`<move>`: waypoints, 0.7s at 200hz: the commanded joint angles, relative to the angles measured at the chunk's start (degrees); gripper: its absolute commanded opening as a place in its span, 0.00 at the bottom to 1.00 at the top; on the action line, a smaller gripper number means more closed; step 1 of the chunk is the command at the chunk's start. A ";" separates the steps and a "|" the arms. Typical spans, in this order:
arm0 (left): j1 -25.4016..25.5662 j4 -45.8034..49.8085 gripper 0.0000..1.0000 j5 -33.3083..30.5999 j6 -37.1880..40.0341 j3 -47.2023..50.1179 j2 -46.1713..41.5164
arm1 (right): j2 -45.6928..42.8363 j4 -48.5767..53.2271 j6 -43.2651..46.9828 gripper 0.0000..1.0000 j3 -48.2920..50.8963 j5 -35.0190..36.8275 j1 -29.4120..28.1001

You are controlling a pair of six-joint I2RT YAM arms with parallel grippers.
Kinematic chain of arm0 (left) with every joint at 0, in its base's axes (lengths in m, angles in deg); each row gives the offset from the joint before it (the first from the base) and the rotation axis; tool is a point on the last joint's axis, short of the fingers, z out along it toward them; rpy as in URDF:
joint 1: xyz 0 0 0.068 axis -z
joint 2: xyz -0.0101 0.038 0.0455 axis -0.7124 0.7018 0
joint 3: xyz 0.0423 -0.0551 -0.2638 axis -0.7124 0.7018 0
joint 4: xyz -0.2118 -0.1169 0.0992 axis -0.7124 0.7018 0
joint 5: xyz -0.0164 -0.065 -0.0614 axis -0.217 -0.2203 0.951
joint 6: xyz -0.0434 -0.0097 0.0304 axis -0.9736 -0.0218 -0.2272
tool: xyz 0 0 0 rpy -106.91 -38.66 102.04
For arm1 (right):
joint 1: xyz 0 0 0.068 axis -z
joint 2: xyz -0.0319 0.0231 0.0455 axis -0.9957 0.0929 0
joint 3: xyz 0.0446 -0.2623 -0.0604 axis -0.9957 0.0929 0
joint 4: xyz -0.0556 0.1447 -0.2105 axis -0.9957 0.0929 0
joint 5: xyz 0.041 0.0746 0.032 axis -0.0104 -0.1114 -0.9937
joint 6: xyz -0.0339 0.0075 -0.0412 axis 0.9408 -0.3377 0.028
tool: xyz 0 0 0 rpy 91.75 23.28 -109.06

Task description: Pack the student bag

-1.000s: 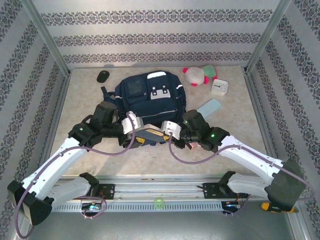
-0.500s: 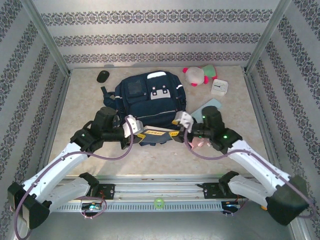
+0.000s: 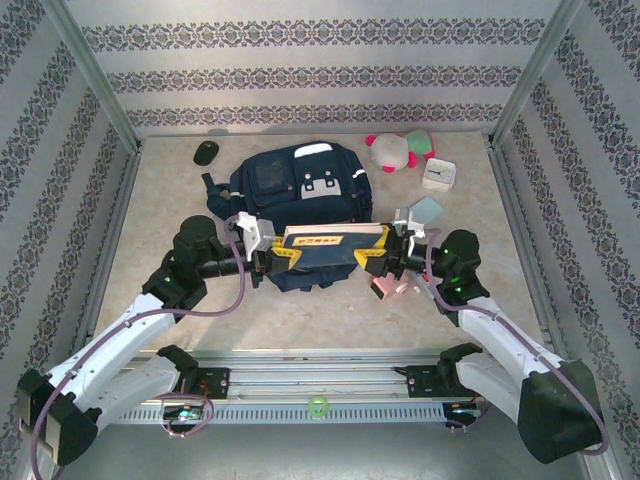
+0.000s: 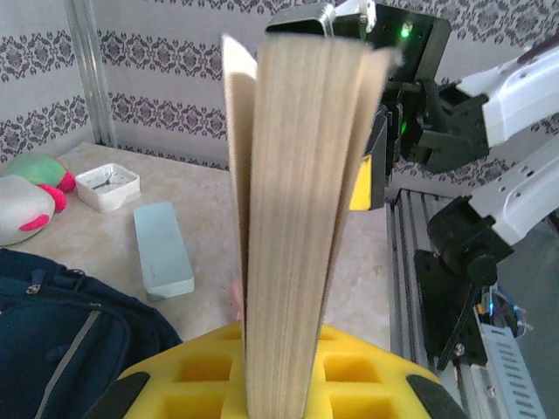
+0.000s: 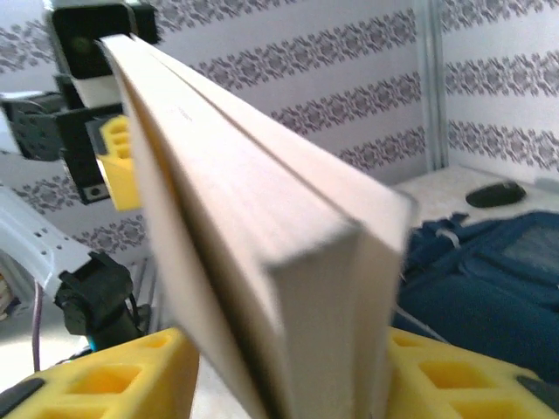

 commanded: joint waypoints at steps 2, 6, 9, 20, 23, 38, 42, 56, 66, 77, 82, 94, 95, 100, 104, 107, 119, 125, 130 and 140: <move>-0.54 -9.56 0.00 1.85 -4.80 0.82 1.06 | 1.18 -12.90 -7.00 0.37 0.47 -5.25 0.28; -0.54 -9.60 0.00 1.70 -4.84 0.75 1.22 | 1.25 -13.53 -7.58 0.32 0.38 -5.45 0.29; -0.58 -9.55 0.00 1.63 -4.85 0.77 1.41 | 1.38 -13.88 -7.94 0.28 0.34 -5.53 0.24; -0.58 -9.48 0.05 1.11 -4.77 0.74 2.07 | 1.32 -14.67 -8.78 0.12 -0.02 -5.95 0.22; -0.58 -9.44 0.08 0.79 -4.77 0.75 2.23 | 1.35 -14.74 -8.90 0.06 -0.18 -6.19 0.23; -0.56 -9.27 0.38 -2.92 -4.85 0.67 3.18 | 1.03 -14.62 -9.53 0.00 -0.13 -5.57 1.15; -0.54 -8.88 0.47 -4.65 -4.68 0.51 3.32 | 0.89 -14.66 -9.79 0.00 0.05 -5.19 1.62; -0.58 -5.75 0.61 -10.26 -2.17 -0.39 4.23 | 0.63 -14.26 -11.88 0.00 0.99 -2.97 3.97; -0.40 -2.96 0.72 -13.81 0.86 -0.93 5.14 | 0.57 -13.55 -14.28 0.00 1.78 -0.62 6.09; -0.09 1.22 0.73 -16.53 5.51 -2.02 6.64 | 0.37 -11.66 -17.42 0.00 2.53 3.00 8.29; 0.29 2.94 0.73 -17.73 7.75 -2.58 7.60 | 0.28 -10.21 -18.94 0.00 2.70 4.94 9.05; 1.28 6.76 0.75 -21.07 13.27 -3.92 10.57 | 0.04 -5.28 -21.87 0.00 2.52 9.44 10.72; 1.36 7.01 0.75 -21.34 13.70 -4.01 10.82 | -0.05 -4.65 -22.17 0.00 2.41 9.90 10.87; 1.90 7.92 0.75 -22.99 15.80 -4.59 12.42 | -0.35 -0.58 -24.13 0.00 1.80 12.23 11.73; 2.30 8.57 0.76 -24.16 17.47 -5.04 13.70 | -0.48 1.66 -25.32 0.00 1.42 13.44 12.33; 2.57 9.15 0.77 -25.22 18.72 -5.35 14.77 | -0.56 3.76 -25.90 0.00 1.09 14.03 12.81; 3.35 10.19 0.80 -28.90 22.83 -6.84 19.06 | -0.90 8.43 -27.36 0.00 0.41 15.96 14.16; 3.50 9.69 0.82 -30.54 24.19 -7.31 21.25 | -1.16 9.63 -27.86 0.00 0.32 16.44 14.64; 3.55 9.03 0.85 -31.52 25.15 -7.88 22.98 | -1.49 9.93 -27.83 0.00 0.45 16.90 14.71; 3.58 7.17 0.88 -33.87 26.86 -8.68 26.70 | -2.08 10.90 -27.85 0.00 0.71 17.92 14.71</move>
